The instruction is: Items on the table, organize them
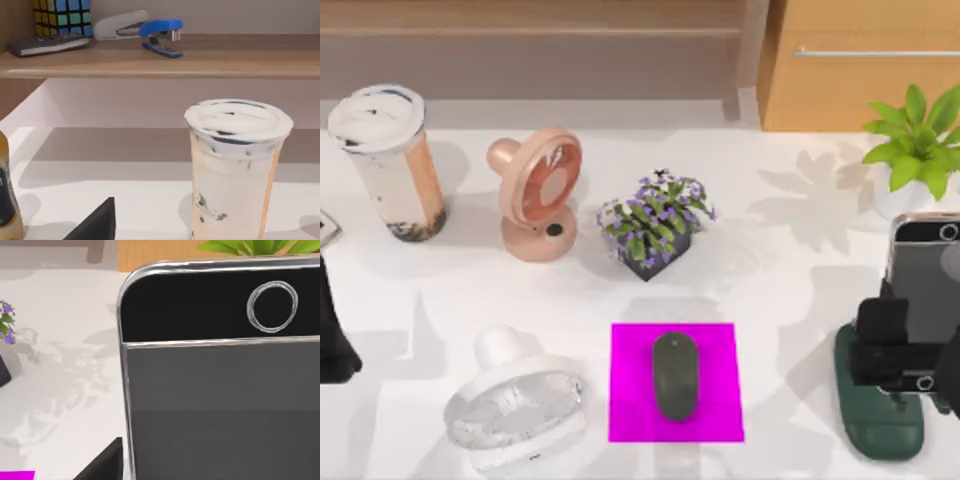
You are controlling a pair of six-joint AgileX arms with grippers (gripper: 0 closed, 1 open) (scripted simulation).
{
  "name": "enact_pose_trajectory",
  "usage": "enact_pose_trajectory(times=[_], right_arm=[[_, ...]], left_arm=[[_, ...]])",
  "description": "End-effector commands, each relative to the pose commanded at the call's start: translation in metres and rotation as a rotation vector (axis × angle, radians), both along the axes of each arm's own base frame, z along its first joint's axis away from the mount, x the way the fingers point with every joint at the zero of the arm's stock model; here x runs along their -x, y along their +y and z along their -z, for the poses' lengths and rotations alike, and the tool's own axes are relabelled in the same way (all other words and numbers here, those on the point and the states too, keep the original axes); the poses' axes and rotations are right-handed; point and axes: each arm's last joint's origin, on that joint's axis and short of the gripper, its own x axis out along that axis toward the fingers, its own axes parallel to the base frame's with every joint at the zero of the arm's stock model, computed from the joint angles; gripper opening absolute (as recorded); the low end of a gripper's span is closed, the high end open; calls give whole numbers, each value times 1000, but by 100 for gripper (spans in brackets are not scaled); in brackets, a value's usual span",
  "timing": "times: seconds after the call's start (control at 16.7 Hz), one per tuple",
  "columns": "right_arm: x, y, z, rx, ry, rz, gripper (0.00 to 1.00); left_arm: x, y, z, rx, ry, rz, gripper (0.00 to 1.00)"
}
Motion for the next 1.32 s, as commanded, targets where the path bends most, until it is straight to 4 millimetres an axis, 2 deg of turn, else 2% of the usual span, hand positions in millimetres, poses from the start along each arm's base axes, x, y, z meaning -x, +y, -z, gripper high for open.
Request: enact_pose_trajectory(times=[0.42,0.72,0.9,1.02,1.32], right_arm=[[1,-1,-2,-14,-4,1,100],[16,-18,-26,-199,-84,43,100],[23,-18,-34,-249,-111,76,100],[26,-12,-30,-208,-100,76,100],[30,0,-4,-21,-15,10,100]], left_arm=[[0,0,0,0,0,0,100],[0,0,0,0,0,0,100],[0,0,0,0,0,0,100],[0,0,0,0,0,0,100],[0,0,0,0,0,0,100]])
